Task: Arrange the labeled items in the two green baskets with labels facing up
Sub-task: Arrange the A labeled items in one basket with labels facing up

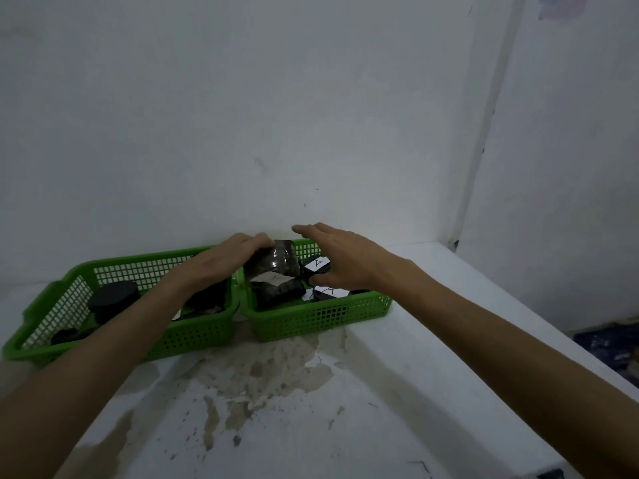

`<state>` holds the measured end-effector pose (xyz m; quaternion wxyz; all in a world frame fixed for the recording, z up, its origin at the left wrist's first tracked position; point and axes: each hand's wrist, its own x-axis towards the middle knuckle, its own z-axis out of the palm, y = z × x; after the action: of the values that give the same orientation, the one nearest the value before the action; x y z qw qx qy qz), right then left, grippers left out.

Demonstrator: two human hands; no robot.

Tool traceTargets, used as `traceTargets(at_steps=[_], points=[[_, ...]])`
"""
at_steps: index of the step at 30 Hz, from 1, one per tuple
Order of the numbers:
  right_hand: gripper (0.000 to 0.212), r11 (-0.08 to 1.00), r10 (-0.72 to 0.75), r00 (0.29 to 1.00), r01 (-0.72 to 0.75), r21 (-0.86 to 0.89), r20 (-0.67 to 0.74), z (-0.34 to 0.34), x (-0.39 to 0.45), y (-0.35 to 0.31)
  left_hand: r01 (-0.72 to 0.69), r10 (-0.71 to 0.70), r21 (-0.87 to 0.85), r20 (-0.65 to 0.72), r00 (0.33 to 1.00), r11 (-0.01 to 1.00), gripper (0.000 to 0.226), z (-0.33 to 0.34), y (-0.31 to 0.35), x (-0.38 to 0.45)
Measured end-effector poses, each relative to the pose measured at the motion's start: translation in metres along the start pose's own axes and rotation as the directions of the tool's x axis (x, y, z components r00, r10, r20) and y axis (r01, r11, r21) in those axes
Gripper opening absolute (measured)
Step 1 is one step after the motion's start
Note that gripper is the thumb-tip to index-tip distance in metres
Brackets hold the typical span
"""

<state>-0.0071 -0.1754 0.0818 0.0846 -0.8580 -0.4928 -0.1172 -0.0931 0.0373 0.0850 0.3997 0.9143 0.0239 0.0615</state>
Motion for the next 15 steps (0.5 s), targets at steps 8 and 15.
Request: traceTargets(at_steps=[8,15], points=[[0.076,0.980,-0.030,0.999,0.034,0.196,-0.021,-0.017,0.000,-0.040,0.057,-0.048,-0.182,0.052,0.998,0.982,0.058,-0.009,-0.005,-0.019],[0.052,0.859,0.101,0.993,-0.121,0.498,0.066,-0.027,0.006,-0.035,-0.062,0.054,-0.200,-0.046,0.997,0.978,0.051,0.000,-0.017,-0.028]])
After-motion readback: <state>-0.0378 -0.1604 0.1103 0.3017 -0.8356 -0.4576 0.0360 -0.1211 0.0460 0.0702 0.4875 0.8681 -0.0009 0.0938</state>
